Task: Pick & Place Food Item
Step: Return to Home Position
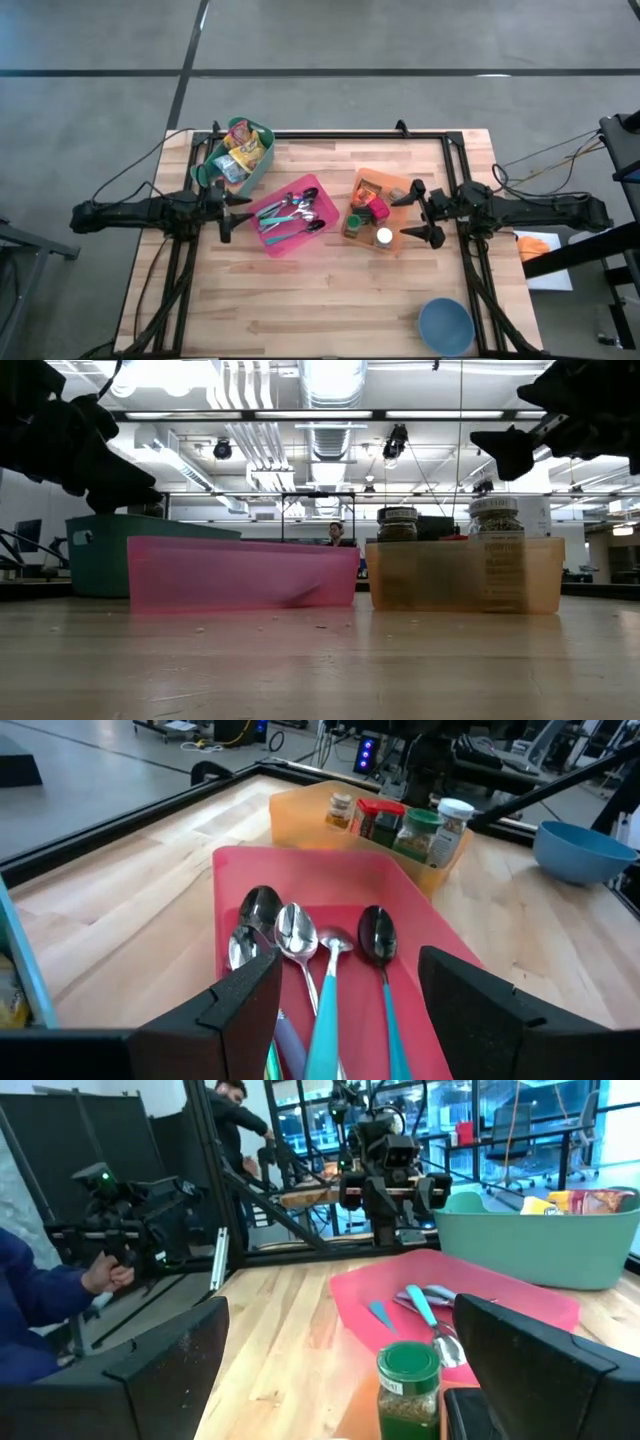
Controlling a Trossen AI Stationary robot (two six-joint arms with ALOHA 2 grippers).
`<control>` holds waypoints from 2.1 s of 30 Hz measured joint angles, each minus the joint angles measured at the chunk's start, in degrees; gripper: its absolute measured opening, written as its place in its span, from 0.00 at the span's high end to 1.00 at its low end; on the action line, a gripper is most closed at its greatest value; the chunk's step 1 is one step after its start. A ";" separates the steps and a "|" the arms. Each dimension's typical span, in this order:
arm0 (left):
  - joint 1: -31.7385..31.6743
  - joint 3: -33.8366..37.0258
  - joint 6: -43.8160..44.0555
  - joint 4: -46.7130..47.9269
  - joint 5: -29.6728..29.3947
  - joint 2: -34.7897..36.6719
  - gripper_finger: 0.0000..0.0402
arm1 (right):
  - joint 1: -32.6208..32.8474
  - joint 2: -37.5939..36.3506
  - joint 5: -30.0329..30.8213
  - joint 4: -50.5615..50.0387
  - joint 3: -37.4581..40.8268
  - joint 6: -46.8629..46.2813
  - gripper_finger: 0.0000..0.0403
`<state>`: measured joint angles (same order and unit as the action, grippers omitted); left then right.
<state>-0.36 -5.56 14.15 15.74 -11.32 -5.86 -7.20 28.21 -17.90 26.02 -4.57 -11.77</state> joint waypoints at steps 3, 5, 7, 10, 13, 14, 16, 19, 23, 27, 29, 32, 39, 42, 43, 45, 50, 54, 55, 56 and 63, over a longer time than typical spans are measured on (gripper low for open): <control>0.01 -0.11 0.05 0.97 -0.22 0.05 0.41 | -0.01 -2.04 0.06 0.00 1.57 0.16 0.05; 0.02 -0.22 0.24 1.66 -0.72 0.15 0.41 | -0.03 -3.71 0.07 -0.07 2.58 0.15 0.05; 0.00 -0.22 0.70 2.02 -1.19 0.88 0.41 | -0.11 -5.28 0.07 -0.62 3.19 0.16 0.05; 0.00 -0.22 1.47 2.27 -1.43 2.44 0.41 | -0.13 -7.19 0.13 -3.02 3.22 0.60 0.05; 0.00 -0.22 1.48 2.45 -1.49 3.56 0.41 | -0.13 -8.80 0.14 -5.04 3.22 1.87 0.05; 0.00 -0.22 1.16 2.45 -1.49 3.58 0.41 | -0.13 -9.20 0.14 -5.60 3.22 2.22 0.05; 0.00 -0.22 0.11 2.46 -1.47 3.45 0.41 | -0.10 -9.81 0.14 -6.43 3.24 2.79 0.05; 0.00 -0.22 -1.44 2.45 -1.42 3.36 0.41 | -0.09 -9.88 0.09 -6.53 3.24 3.26 0.05; 0.00 -0.20 -2.51 2.39 -1.32 3.36 0.41 | -0.09 -9.39 0.08 -6.54 3.27 2.79 0.05; 0.00 -0.16 -2.12 2.25 -1.93 3.36 0.41 | -0.09 -9.38 0.05 -6.54 3.29 2.51 0.05; 0.00 -0.16 -2.12 2.24 -1.93 3.36 0.41 | -0.09 -9.36 0.05 -6.55 3.29 2.51 0.05; 0.00 -0.16 -2.12 2.19 -1.93 3.36 0.41 | -0.09 -9.37 0.04 -6.53 3.29 4.13 0.05; 0.00 -0.11 -2.10 2.08 -1.93 3.36 0.41 | -0.09 -9.41 0.03 -6.16 3.29 5.79 0.05; 0.00 -0.11 -2.10 2.08 -1.93 3.36 0.41 | -0.09 -9.38 0.01 -6.18 3.69 5.99 0.05; 0.00 -0.11 -2.10 2.08 -1.93 3.36 0.41 | -0.09 -9.38 0.01 -6.18 3.91 6.01 0.05; 0.00 -0.11 -2.08 2.08 -1.93 3.36 0.41 | -0.09 -9.38 -0.02 -6.69 4.05 6.04 0.05; 0.00 -0.09 -2.08 2.08 -1.94 3.36 0.41 | -0.09 -9.34 -0.06 -7.38 4.05 5.95 0.05; 0.00 -0.09 -2.08 2.08 -1.94 3.36 0.41 | -0.09 -9.34 -0.08 -7.38 4.05 5.93 0.05; 0.00 -0.09 -2.08 2.08 -1.93 3.36 0.41 | -0.09 -9.34 -0.08 -7.38 4.05 5.93 0.05; 0.00 -0.09 -2.08 2.08 -1.94 3.36 0.41 | -0.09 -9.34 -0.08 -7.37 4.05 5.95 0.05; 0.00 -0.09 -2.08 2.08 -1.95 3.36 0.41 | -0.09 -9.34 -0.08 -7.38 4.05 5.78 0.05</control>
<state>-0.36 -5.65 12.08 17.82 -13.28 -2.50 -7.29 18.87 -17.98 18.63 -0.51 -5.99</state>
